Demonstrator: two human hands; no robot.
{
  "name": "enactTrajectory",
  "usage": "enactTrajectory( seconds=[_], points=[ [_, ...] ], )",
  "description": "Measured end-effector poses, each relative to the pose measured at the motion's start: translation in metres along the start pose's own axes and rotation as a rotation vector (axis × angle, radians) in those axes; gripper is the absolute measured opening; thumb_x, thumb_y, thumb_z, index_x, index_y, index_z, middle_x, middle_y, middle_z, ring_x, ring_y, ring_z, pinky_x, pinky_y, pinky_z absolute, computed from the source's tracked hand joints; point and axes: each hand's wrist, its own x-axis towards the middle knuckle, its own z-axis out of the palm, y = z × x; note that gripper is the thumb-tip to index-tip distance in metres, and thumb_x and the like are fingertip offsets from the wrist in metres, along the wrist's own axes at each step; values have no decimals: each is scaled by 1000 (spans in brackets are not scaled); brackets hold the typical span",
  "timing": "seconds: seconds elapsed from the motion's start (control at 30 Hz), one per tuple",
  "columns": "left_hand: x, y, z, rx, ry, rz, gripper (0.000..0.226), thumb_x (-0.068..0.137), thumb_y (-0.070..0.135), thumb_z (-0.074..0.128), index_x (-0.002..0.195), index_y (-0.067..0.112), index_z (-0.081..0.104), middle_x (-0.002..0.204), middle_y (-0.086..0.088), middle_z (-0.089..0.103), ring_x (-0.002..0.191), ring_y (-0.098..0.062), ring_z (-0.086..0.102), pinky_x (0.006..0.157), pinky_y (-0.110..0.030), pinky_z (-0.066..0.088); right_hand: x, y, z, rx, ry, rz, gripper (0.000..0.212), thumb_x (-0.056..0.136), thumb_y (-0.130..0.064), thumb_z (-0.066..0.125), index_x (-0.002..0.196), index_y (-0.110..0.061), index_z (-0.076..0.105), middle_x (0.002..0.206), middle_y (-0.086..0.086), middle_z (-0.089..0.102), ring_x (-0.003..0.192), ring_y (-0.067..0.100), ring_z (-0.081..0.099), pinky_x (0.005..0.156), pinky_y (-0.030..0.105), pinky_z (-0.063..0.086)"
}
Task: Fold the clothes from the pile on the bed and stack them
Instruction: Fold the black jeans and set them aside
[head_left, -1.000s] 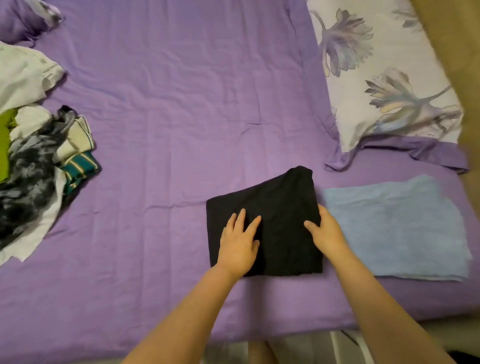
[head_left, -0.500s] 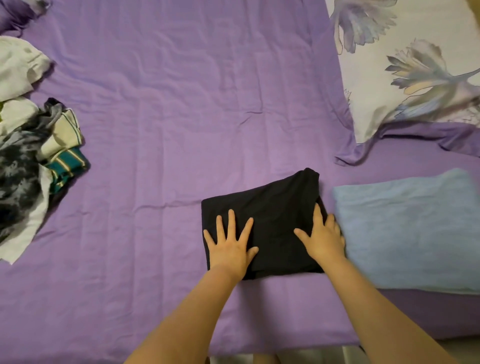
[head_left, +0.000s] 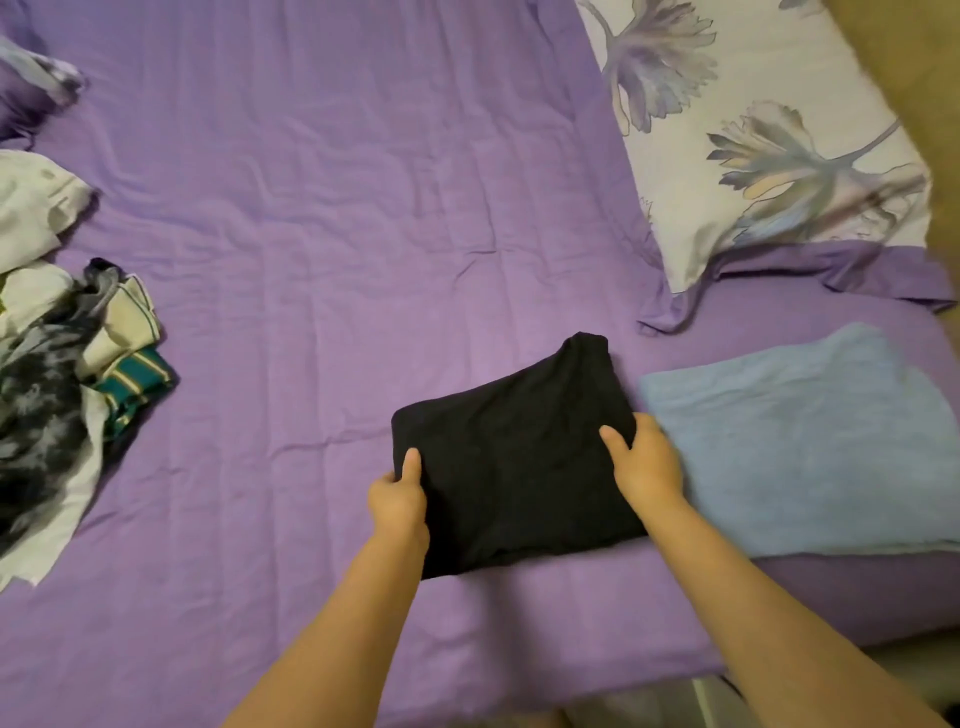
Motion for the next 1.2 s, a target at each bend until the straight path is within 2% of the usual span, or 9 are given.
enactTrajectory(
  seconds=[0.13,0.33,0.6,0.73,0.83,0.93,1.07,1.13,1.2],
  points=[
    [-31,18,15,-44,-26,114,32,97,39,52,99,8,58,88,-2,60,78,-18,54,79,-38,42,-4,-5,-33,107,107,-113,32,97,-27,53,118,-3,55,113,15,62,103,34,57,73,28,34],
    [-77,39,63,15,-168,192,30,95,39,54,82,13,54,86,-3,60,82,-21,56,78,-38,44,10,11,-109,148,205,-148,32,98,-25,52,120,-2,56,111,16,63,102,34,59,76,29,38],
    [-127,14,153,316,-474,193,36,98,30,51,126,7,50,121,-8,58,101,-23,54,91,-39,45,28,93,-193,58,307,47,35,98,-21,51,123,4,52,118,26,59,109,41,55,81,37,41],
    [-144,-3,183,449,-584,215,36,99,21,51,131,6,47,128,-10,57,107,-25,56,97,-41,48,34,132,-214,-29,334,165,42,99,-24,48,130,3,47,124,28,55,116,44,51,93,49,42],
    [-150,-14,198,473,-643,199,37,97,15,53,132,5,47,129,-9,57,105,-22,56,99,-42,47,39,152,-222,-9,347,183,43,100,-24,47,135,0,44,129,25,53,119,43,50,95,49,42],
    [-150,-23,208,528,-693,232,44,95,10,57,137,7,44,135,-9,54,117,-26,55,104,-45,44,46,161,-227,15,399,187,42,100,-17,46,139,-3,43,132,24,53,121,42,48,98,49,40],
    [-147,-34,213,787,-661,596,89,85,19,71,152,21,13,150,-7,28,134,-27,37,110,-42,36,48,163,-218,-140,406,69,51,96,-16,51,145,-10,37,137,21,49,126,40,42,101,51,36],
    [-143,-39,211,1102,-582,934,103,82,39,72,153,29,-2,159,-6,2,143,-29,17,116,-45,25,44,159,-204,-235,299,-48,57,95,-30,52,148,-21,31,148,16,38,136,36,32,107,52,30],
    [-138,-44,213,1363,-586,1154,99,81,60,62,151,38,-4,159,-6,-17,147,-31,-5,118,-51,12,42,158,-186,-322,121,-105,66,93,-51,48,150,-34,20,158,11,17,145,32,12,113,55,19]
  ],
)
